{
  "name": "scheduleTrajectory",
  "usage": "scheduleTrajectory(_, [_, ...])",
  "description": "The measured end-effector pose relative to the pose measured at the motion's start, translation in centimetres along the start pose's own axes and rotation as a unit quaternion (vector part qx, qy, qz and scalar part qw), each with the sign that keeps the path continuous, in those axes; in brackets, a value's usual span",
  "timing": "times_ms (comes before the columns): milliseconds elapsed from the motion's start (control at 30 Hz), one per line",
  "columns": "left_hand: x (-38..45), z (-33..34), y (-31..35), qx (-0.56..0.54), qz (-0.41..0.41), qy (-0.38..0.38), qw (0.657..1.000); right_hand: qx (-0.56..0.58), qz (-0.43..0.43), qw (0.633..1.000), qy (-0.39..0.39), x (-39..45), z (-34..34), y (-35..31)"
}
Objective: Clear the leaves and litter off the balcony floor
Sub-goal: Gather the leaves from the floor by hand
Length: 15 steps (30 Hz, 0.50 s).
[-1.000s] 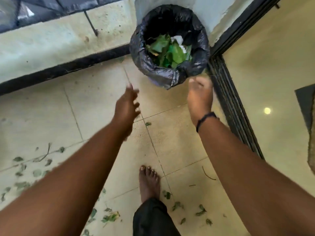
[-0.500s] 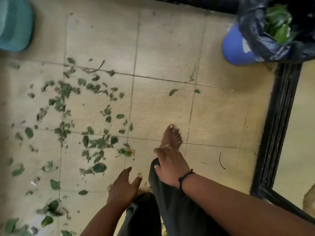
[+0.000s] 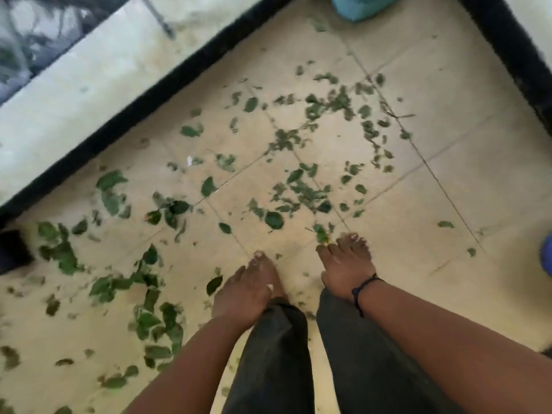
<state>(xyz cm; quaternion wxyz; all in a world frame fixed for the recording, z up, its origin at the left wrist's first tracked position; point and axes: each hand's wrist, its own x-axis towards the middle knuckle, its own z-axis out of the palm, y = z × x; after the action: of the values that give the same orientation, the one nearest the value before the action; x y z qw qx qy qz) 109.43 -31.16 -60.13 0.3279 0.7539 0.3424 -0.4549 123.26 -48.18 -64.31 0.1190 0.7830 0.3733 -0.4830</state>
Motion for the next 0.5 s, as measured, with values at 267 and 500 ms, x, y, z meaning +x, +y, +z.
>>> scheduleTrajectory(267, [0.5, 3.8, -8.9, -0.144, -0.095, 0.061, 0.983, -0.159, -0.1, 0.981, -0.041, 5.5, -1.0, -6.5])
scheduleTrajectory(500, [2.4, 9.7, -11.4, -0.331, -0.191, 0.074, 0.921, -0.281, -0.117, 0.951, -0.049, 9.5, -0.4, -8.4])
